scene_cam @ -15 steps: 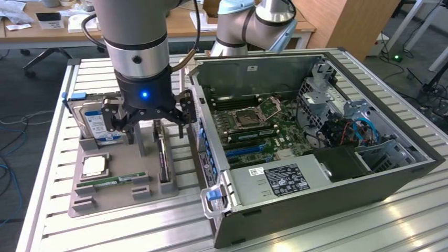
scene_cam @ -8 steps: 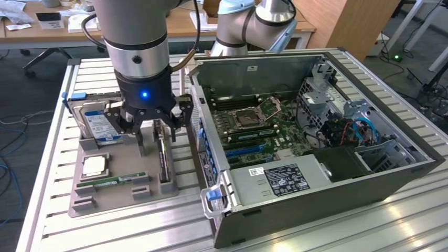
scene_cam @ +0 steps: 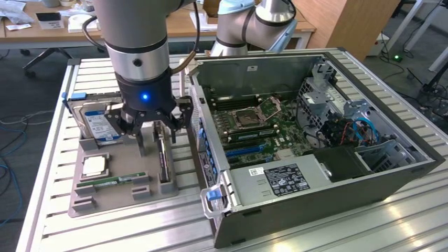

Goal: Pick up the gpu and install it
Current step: 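Pick up the gpu and move the gpu toward the slot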

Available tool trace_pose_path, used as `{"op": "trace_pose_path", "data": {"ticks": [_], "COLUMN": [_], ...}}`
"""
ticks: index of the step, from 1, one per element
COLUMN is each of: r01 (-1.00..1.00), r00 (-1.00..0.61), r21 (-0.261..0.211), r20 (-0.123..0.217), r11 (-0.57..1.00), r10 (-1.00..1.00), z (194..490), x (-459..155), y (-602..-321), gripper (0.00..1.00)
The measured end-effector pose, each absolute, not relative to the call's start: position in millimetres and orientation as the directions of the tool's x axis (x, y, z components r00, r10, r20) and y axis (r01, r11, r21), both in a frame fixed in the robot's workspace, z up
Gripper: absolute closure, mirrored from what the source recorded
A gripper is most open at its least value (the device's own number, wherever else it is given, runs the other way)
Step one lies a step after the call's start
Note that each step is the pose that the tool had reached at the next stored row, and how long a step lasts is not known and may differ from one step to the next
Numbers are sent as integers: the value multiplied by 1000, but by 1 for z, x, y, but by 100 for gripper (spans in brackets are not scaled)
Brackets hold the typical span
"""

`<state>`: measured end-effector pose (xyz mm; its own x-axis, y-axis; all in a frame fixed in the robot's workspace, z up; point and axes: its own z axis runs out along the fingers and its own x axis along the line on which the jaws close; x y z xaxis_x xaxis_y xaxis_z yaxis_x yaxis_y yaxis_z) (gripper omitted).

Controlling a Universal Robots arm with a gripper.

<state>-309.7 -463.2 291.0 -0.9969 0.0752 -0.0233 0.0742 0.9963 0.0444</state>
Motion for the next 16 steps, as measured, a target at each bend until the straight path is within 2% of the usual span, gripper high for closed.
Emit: {"op": "trace_pose_path", "data": {"ticks": [16], "r01": [74], "r00": [-997], "r21": [45], "r20": [-23], "r11": [996], "r10": [75], "z": [279], "x": [-304], "y": [-461], "gripper": [33]}}
